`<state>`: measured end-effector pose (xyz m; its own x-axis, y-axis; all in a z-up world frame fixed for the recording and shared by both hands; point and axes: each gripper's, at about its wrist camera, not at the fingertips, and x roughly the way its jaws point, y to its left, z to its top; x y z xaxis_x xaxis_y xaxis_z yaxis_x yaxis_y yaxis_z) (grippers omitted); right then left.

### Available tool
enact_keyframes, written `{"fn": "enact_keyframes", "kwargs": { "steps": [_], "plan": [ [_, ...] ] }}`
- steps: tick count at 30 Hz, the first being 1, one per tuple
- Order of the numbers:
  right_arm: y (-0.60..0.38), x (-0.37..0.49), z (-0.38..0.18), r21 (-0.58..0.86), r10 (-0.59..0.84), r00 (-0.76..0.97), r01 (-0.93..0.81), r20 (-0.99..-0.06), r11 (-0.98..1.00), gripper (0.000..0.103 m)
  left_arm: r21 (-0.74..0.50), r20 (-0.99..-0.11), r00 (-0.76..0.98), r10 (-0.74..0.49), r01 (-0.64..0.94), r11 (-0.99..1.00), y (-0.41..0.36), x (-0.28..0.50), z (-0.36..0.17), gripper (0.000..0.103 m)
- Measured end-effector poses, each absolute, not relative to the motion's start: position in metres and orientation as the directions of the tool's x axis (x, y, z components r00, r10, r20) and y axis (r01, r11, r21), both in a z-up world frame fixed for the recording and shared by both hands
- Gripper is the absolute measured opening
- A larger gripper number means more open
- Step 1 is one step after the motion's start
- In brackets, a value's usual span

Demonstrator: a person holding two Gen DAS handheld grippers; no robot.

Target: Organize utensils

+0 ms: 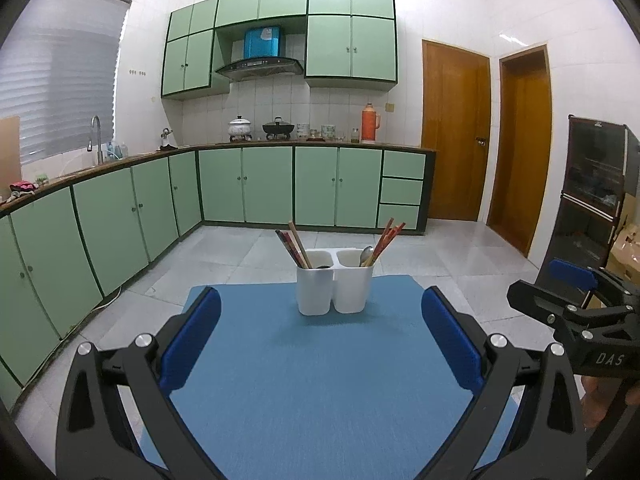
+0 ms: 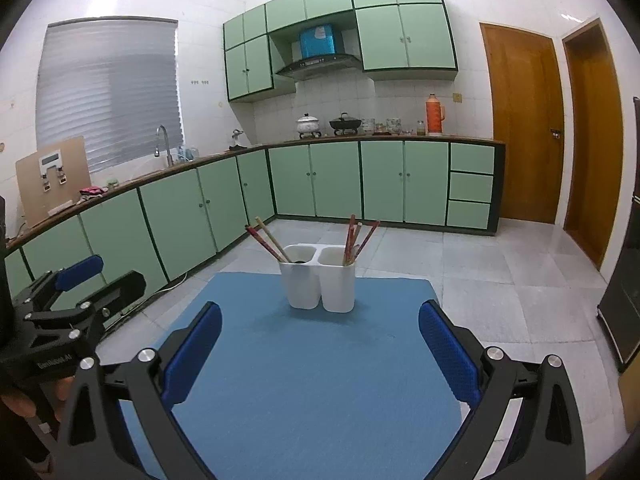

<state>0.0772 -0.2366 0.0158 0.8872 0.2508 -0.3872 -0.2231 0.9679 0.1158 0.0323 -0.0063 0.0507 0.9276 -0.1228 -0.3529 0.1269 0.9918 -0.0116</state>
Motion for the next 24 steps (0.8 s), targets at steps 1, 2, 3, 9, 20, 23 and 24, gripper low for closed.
{"fn": "enact_keyframes", "kwargs": {
  "steps": [1, 2, 3, 9, 20, 23, 24],
  "plan": [
    [-0.236, 0.075, 0.016, 0.114, 0.252, 0.887, -0.225, -0.386, 0.968, 0.097, -0.010, -0.350, 0.929, -0.121, 0.125, 0.992, -0.006, 0.029, 0.051, 0.097],
    [-0.235, 0.072, 0.017, 0.111, 0.253, 0.888, -0.228, -0.384, 0.967, 0.097, -0.010, -0.349, 0.930, -0.119, 0.124, 0.992, -0.008, 0.027, 0.051, 0.097],
    [-0.235, 0.069, 0.018, 0.106, 0.255, 0.888, -0.232, -0.382, 0.967, 0.097, -0.012, -0.347, 0.930, -0.120, 0.124, 0.992, -0.008, 0.025, 0.052, 0.097],
    [-0.231, 0.060, 0.025, 0.094, 0.264, 0.894, -0.247, -0.363, 0.964, 0.097, -0.005, -0.336, 0.934, -0.121, 0.126, 0.992, -0.010, 0.014, 0.055, 0.097],
    [-0.224, 0.052, 0.025, 0.080, 0.271, 0.894, -0.259, -0.357, 0.962, 0.097, -0.007, -0.325, 0.937, -0.126, 0.131, 0.991, -0.011, 0.005, 0.058, 0.097],
    [-0.223, 0.052, 0.026, 0.078, 0.272, 0.894, -0.261, -0.356, 0.962, 0.097, -0.009, -0.325, 0.937, -0.127, 0.132, 0.991, -0.010, 0.004, 0.057, 0.097],
    [-0.222, 0.053, 0.026, 0.078, 0.273, 0.894, -0.262, -0.356, 0.962, 0.097, -0.008, -0.325, 0.937, -0.126, 0.131, 0.991, -0.011, 0.004, 0.057, 0.097]
  ]
}}
